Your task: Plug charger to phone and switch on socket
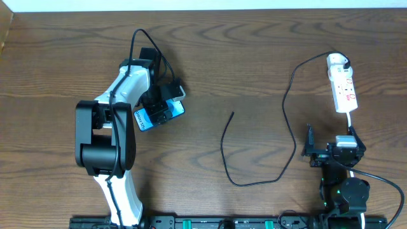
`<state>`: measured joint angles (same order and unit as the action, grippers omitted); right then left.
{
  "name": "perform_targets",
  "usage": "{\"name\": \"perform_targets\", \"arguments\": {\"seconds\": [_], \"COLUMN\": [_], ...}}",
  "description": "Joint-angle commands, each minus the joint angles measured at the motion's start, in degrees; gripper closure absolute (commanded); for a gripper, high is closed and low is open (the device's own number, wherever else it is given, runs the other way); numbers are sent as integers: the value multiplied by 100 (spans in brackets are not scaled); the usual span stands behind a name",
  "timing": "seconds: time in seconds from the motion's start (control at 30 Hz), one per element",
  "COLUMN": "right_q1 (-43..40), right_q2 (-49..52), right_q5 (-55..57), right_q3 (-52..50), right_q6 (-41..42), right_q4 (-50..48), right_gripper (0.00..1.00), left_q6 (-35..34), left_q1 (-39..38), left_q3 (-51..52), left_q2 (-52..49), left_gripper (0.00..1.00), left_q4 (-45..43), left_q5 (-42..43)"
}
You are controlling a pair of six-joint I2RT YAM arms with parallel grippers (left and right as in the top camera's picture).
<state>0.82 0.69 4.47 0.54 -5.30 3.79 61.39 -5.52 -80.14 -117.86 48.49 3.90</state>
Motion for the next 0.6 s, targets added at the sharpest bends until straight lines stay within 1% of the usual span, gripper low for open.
{"name": "perform_targets", "arguments": {"seconds": [0.0, 0.57], "right_q1": [-13, -13], "right_q2": [-31, -31], "right_q5": [-15, -15], "right_q3": [-22, -22], "right_q6": [-76, -76], "right_q4": [7, 7], "right_gripper": [1, 1], "left_q6": [55, 52], "left_q1": [9, 7], "left_q3": [197, 264], "left_q2": [-197, -199], "left_gripper": [2, 1], "left_q4": [-11, -11], "left_q5": [-52, -50]}}
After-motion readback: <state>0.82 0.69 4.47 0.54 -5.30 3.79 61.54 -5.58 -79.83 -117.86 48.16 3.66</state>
